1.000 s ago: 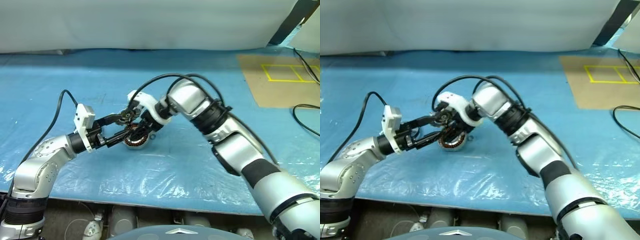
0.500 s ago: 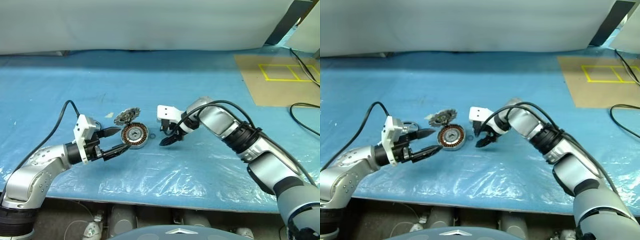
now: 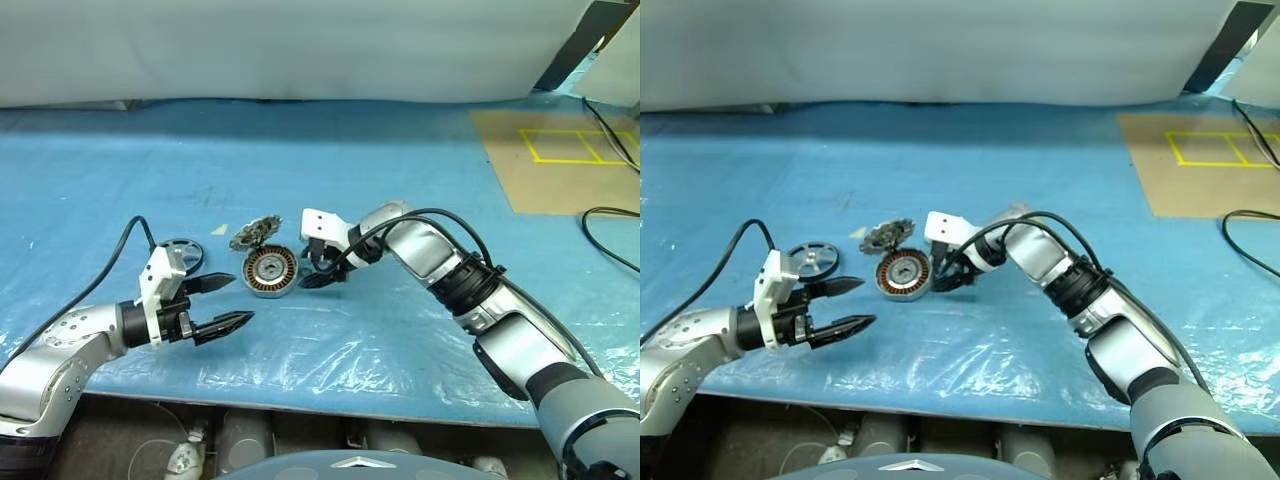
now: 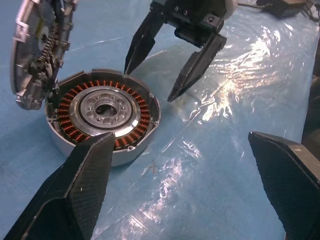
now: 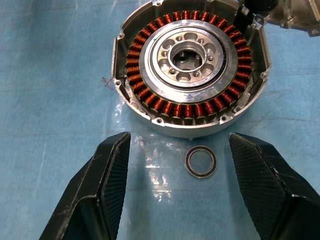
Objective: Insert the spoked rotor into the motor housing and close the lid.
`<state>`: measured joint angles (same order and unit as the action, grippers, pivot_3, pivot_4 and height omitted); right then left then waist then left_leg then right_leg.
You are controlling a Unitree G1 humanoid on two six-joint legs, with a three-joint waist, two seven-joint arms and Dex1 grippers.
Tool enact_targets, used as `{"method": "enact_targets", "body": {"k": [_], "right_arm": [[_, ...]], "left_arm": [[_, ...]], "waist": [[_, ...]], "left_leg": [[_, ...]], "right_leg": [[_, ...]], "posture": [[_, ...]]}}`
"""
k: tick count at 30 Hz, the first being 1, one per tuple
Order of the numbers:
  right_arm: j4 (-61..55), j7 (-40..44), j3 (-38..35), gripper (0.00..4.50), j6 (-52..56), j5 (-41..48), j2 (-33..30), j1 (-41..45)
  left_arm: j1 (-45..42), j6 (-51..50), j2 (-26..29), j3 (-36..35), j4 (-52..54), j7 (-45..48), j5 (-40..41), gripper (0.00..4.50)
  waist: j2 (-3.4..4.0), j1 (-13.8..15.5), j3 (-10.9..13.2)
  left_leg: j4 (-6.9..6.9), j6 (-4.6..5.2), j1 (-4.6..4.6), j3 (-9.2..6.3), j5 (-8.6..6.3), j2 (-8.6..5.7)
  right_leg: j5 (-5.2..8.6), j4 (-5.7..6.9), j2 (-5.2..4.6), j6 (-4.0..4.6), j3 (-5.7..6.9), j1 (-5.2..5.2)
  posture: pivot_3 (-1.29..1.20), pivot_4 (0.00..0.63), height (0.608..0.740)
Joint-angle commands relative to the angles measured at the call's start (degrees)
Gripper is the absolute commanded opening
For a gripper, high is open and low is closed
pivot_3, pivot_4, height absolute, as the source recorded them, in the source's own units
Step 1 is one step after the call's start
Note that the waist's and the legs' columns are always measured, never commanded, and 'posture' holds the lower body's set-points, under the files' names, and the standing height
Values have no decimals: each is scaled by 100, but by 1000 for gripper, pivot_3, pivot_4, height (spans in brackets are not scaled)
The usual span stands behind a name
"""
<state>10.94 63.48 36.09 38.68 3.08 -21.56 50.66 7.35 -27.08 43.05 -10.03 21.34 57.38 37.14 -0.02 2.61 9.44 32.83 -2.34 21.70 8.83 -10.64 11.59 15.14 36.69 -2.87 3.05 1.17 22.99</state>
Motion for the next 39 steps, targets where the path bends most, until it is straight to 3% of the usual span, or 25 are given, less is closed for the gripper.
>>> {"method": "enact_targets", "body": {"k": [1, 15, 24, 29, 34, 39], "right_arm": [[88, -121, -167, 3286, -216, -59, 186, -14], [653, -130, -180, 3286, -28, -250, 698, 156], [-437, 548, -906, 3286, -230, 304, -126, -225], [-968, 136, -1314, 3286, -784, 246, -483, -1018], [-1006, -577, -1866, 3286, -870, 462, -168, -1670], [-843, -963, -1843, 3286, -1282, 360, 127, -2055]], "left_arm": [[65, 353, -3, -21, 26, 134, -191, 4500], [-85, 371, -125, 19, -53, 85, -243, 4500], [-89, 353, -134, 21, -45, 110, -212, 4500], [-89, 388, -121, 46, -54, 152, -244, 4500], [-316, 419, -234, 147, -108, 105, -264, 4500], [-435, 350, -396, 115, -79, 21, -174, 4500]], "waist": [[0, -6, 0], [0, -13, 0], [-1, 21, -1], [-3, 46, -2], [-2, 0, -1], [-3, -8, -1]], "left_leg": [[0, 0, -1, 0, 0, 0], [1, 0, -1, 1, 0, 1], [0, 0, 2, 0, 0, 0], [0, 0, -3, 0, 0, 0], [2, 1, -6, 0, 0, 0], [3, 2, -11, 1, 0, -1]], "right_leg": [[0, 0, 0, 0, 0, 0], [0, 1, 0, 1, 0, 0], [-3, 1, 0, -4, 1, -1], [-3, 0, 0, -4, 1, -7], [0, 1, 0, 1, -1, -5], [1, 0, 0, 2, -4, -11]], "posture": [[0, 150, 740], [0, 150, 740], [0, 150, 740], [0, 150, 740], [0, 150, 740], [0, 150, 740]]}}
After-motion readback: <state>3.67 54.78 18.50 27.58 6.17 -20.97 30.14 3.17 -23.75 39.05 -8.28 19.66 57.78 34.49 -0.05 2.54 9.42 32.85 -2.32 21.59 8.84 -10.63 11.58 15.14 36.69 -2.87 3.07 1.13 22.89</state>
